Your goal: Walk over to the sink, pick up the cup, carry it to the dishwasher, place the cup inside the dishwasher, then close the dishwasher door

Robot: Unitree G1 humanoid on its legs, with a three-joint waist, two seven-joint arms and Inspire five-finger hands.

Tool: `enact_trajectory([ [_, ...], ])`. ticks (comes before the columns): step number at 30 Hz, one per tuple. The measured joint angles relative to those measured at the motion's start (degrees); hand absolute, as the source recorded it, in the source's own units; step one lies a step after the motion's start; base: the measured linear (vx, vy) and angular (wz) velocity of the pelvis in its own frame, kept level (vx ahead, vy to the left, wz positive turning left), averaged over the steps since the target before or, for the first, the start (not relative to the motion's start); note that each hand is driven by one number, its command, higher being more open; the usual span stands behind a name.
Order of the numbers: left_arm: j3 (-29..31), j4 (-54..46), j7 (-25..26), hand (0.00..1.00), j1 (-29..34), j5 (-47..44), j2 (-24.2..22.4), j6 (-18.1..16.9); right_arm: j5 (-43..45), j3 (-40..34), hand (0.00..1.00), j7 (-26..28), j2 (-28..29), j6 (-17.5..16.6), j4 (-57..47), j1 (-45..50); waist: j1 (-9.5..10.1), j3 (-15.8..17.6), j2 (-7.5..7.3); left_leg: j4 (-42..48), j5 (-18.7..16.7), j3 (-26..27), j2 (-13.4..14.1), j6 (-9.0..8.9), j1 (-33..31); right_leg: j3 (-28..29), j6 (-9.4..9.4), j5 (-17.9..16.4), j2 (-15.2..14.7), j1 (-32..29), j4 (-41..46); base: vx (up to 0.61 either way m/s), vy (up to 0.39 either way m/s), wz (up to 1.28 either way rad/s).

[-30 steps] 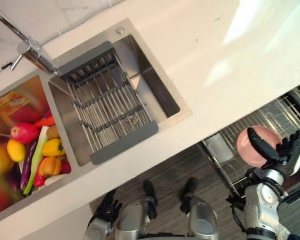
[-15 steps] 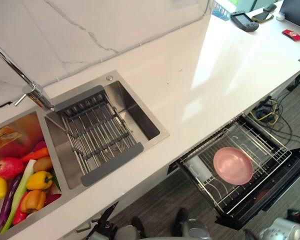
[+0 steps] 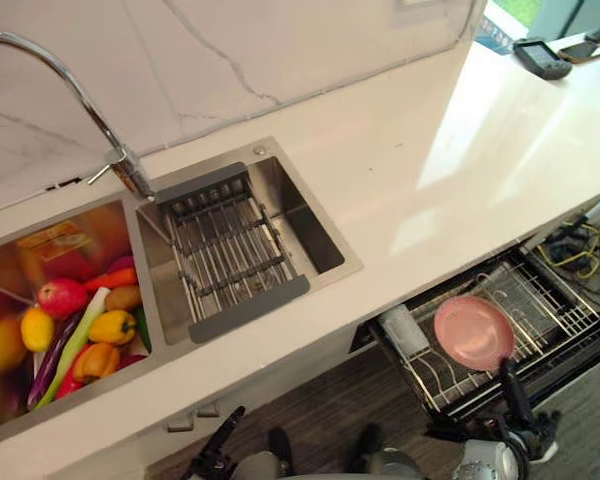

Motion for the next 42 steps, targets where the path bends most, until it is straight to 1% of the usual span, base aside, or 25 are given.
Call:
enact_trajectory([
  [2, -0.68, -0.01, -0.74, 1.0, 0.68, 1.88, 0.0, -0.07, 0.02, 0.09, 1.0, 3.29, -1.12, 1.95, 0.01, -0.26, 0.82, -0.07, 0.19, 0.0, 0.35, -1.24, -0.11, -0.18, -0.25, -1.17, 0.0, 0.0, 0.0, 0.63, -0.31, 0.0, 0.003, 0.33],
  [4, -0.65, 0.17, -1.56, 1.0, 2.03, 3.08, -0.13, -0.01, 0.04, 0.16, 1.0, 5.54, -2.27, 4.42, 0.11, -1.8, 1.01, -0.08, 0.38, 0.01, 0.64, -2.24, -0.2, -0.36, -0.49, -2.14, 0.0, 0.0, 0.0, 1.01, -0.44, 0.0, 0.012, 0.32],
  [6, -0.62, 0.6, -1.8, 1.0, 2.77, 4.51, 0.09, -0.06, 0.03, 0.54, 1.0, 7.47, -3.69, 6.29, 0.34, -3.3, 1.38, -0.08, 0.94, 0.05, 1.01, -3.44, -0.31, -0.58, -0.73, -3.31, -0.03, 0.02, -0.02, 1.5, -0.46, 0.0, 0.015, 0.3],
  [8, -0.66, 1.7, -2.33, 1.0, 3.9, 5.97, -0.1, -0.19, 0.0, 2.55, 1.0, 8.61, -6.2, 8.39, 0.42, -5.23, 2.62, -0.33, 1.77, 0.26, 1.23, -4.12, -0.36, -0.89, -0.73, -4.35, -0.03, 0.01, -0.04, 1.97, -0.46, 0.0, 0.019, 0.18],
  [11, -0.62, 1.85, -2.71, 1.0, 5.17, 7.06, -0.02, -0.14, 0.23, 4.81, 1.0, 10.36, -7.39, 10.19, 0.42, -8.05, 3.21, -0.31, 1.86, 0.62, 1.44, -5.04, -0.23, -1.07, -0.84, -5.01, -0.1, -0.07, 0.14, 2.55, -0.48, 0.0, 0.015, 0.15],
  [13, -0.6, 2.26, -2.94, 1.0, 6.01, 7.16, -0.05, -0.3, 1.76, 6.3, 1.0, 14.87, -7.54, 10.88, 0.44, -7.95, 3.5, -0.27, 1.81, 0.91, 1.5, -5.12, -0.04, -1.16, -0.88, -5.19, 0.04, -0.3, 0.35, 2.63, -0.53, -0.02, 0.014, -0.01],
  [14, -0.48, 3.36, -3.32, 1.0, 5.78, 7.16, 0.12, -0.44, 2.05, 9.66, 1.0, 18.24, -7.95, 12.04, 0.4, -7.96, 3.51, -0.27, 1.82, 1.09, 1.53, -5.0, 0.11, -1.21, -0.89, -5.03, -0.12, -0.21, 0.68, 2.69, -0.74, -0.04, 0.014, -0.1],
  [15, -0.42, 3.6, -3.58, 1.0, 5.71, 7.17, 0.18, -0.61, 2.63, 10.67, 1.0, 18.71, -7.78, 12.16, 0.37, -7.97, 3.52, -0.27, 1.81, 1.21, 1.52, -5.0, 0.15, -1.22, -0.92, -5.05, -0.17, -0.18, 0.86, 2.76, -0.9, -0.07, 0.01, -0.09],
  [18, 0.58, 3.63, -4.13, 1.0, 5.54, 8.08, -0.16, -0.88, 2.93, 13.95, 1.0, 19.45, -7.87, 14.44, 0.37, -8.02, 3.69, -0.23, 1.87, 1.87, 1.46, -4.95, 1.3, -1.27, -1.9, -4.6, -0.51, -0.31, 2.47, 2.74, -2.58, -0.08, -0.023, -0.07],
  [19, 1.29, 3.65, -4.21, 1.0, 5.48, 8.36, -0.31, -0.86, 2.91, 15.91, 1.0, 20.26, -8.76, 15.59, 0.33, -7.69, 3.71, -0.21, 1.87, 1.84, 1.44, -4.74, 1.68, -1.24, -2.07, -4.3, -0.63, -0.38, 2.91, 2.43, -2.62, -0.05, -0.044, -0.12],
  [22, 2.03, 3.63, -4.19, 1.0, 5.34, 9.28, -0.37, -0.96, 1.85, 26.21, 1.0, 26.48, -11.23, 20.36, -2.63, -3.58, 3.8, -0.2, 1.8, 2.19, 1.38, -4.47, 3.28, -1.28, -2.12, -4.07, -1.67, -1.06, 4.48, 2.3, -2.67, -0.02, -0.072, -0.06],
  [23, 2.04, 3.57, -4.23, 1.0, 5.24, 9.28, -0.49, -1.12, 0.19, 31.36, 1.0, 29.55, -10.79, 22.1, -3.5, -1.43, 3.82, -0.29, 1.75, 2.76, 1.43, -4.45, 4.16, -1.55, -2.55, -4.14, -2.42, -1.54, 5.31, 2.15, -2.67, 0.02, -0.106, -0.01],
  [24, 2.03, 3.56, -4.33, 1.0, 5.16, 9.29, -0.57, -1.35, -1.69, 34.07, 1.0, 31.34, -10.49, 23.44, -3.39, -0.29, 3.82, -0.53, 1.62, 3.14, 1.41, -4.44, 4.58, -1.59, -3.03, -4.18, -2.86, -1.83, 5.66, 1.84, -2.66, 0.03, -0.084, 0.01],
  [25, 2.0, 3.52, -4.39, 1.0, 5.06, 9.35, -0.71, -1.62, -3.84, 35.48, 1.0, 32.49, -10.46, 24.58, -3.31, 0.51, 3.93, -0.76, 1.57, 3.28, 1.41, -4.44, 4.81, -1.59, -3.45, -4.28, -3.06, -1.96, 5.86, 1.57, -2.65, 0.05, -0.064, 0.1],
  [26, 1.77, 3.47, -4.47, 1.0, 4.7, 9.44, -1.11, -2.33, -9.14, 38.0, 1.0, 34.37, -9.86, 26.48, -2.16, 1.52, 4.02, -0.95, 1.68, 3.56, 1.42, -4.39, 5.11, -1.57, -3.91, -4.8, -3.53, -2.27, 6.06, 1.34, -2.61, 0.06, -0.035, 0.15],
  [27, 1.77, 3.46, -4.75, 1.0, 4.55, 9.43, -1.24, -2.76, -12.9, 38.93, 1.0, 34.89, -9.43, 27.09, -0.86, 1.83, 4.1, -0.9, 1.58, 3.53, 1.42, -4.24, 5.24, -1.56, -3.94, -5.06, -3.79, -2.45, 6.09, 1.32, -2.48, 0.08, -0.022, 0.27],
  [29, 1.39, 2.93, -5.89, 1.0, 4.32, 9.39, -1.29, -3.27, -25.8, 40.68, 1.0, 33.69, -8.22, 28.66, 6.19, 1.05, 4.56, -0.99, 1.27, 3.27, 1.43, -3.74, 5.43, -1.55, -4.18, -6.08, -4.43, -2.91, 5.98, 1.24, -2.11, 0.08, 0.018, 0.23],
  [30, 1.19, 2.87, -6.32, 1.0, 4.25, 9.38, -1.25, -3.25, -27.73, 40.41, 1.0, 32.76, -8.09, 28.65, 8.06, 0.14, 4.59, -0.95, 1.2, 3.11, 1.47, -3.73, 5.43, -1.57, -4.2, -6.31, -4.43, -2.91, 5.94, 1.24, -2.06, 0.09, 0.055, 0.19],
  [31, 0.69, 2.74, -6.74, 1.0, 4.05, 9.37, -1.24, -3.04, -30.14, 38.22, 1.0, 29.85, -7.45, 28.29, 11.89, -1.36, 4.71, -0.93, 1.16, 2.8, 1.62, -3.72, 5.33, -1.59, -4.11, -6.76, -4.07, -2.89, 5.69, 1.33, -1.76, 0.09, 0.083, 0.19],
  [32, 0.3, 2.7, -7.26, 1.0, 4.01, 9.37, -1.06, -2.76, -31.47, 34.76, 1.0, 26.54, -6.78, 27.62, 15.27, -2.53, 4.82, -0.93, 1.15, 2.36, 1.83, -3.71, 5.16, -1.76, -3.72, -7.02, -3.45, -3.01, 5.36, 1.53, -1.26, 0.09, 0.094, 0.16],
  [34, -0.86, 2.83, -8.47, 1.0, 3.99, 9.09, -0.45, -2.73, -31.69, 31.81, 1.0, 23.0, -6.76, 26.74, 17.79, -3.31, 4.81, -0.9, 1.08, 1.78, 1.99, -3.61, 4.77, -1.9, -3.02, -7.1, -2.98, -3.31, 4.75, 1.69, -0.49, 0.1, 0.117, 0.05],
  [35, -1.89, 3.62, -10.07, 1.0, 3.7, 7.85, 0.27, -2.47, -32.21, 29.59, 1.0, 19.96, -6.92, 26.05, 19.28, -3.54, 4.75, -0.94, 0.94, 1.25, 2.55, -3.42, 4.25, -2.08, -2.39, -7.09, -2.52, -3.3, 4.15, 1.97, 0.02, 0.14, 0.143, 0.01],
  [38, -3.01, 3.98, -12.18, 1.0, 3.32, 5.68, 0.87, -1.28, -34.95, 27.07, 1.0, 17.07, -7.85, 25.92, 21.34, -3.52, 4.69, -0.98, 0.55, -0.09, 2.58, -2.93, 3.24, -1.94, -1.21, -7.01, -1.89, -3.55, 2.68, 2.03, 1.43, 0.12, 0.129, 0.01],
  [40, -3.02, 3.94, -13.47, 1.0, 2.7, 5.67, 1.19, -0.48, -36.67, 25.09, 1.0, 15.82, -8.2, 26.01, 23.52, -3.47, 4.7, -0.83, 0.01, 0.99, 1.22, -2.48, 2.58, -1.26, -0.95, -7.07, -0.8, -4.94, 1.11, 2.0, 3.65, 0.13, 0.13, 0.02],
  [42, -3.02, 3.94, -13.75, 1.0, 2.45, 5.87, 1.59, 0.3, -37.56, 22.19, 1.0, 14.22, -8.21, 26.61, 25.11, -2.99, 4.64, -1.0, -0.64, 7.35, -3.41, -0.05, 2.36, 0.05, -1.94, -6.45, 0.92, -7.42, -1.63, 1.98, 7.82, 0.15, 0.157, -0.08],
])
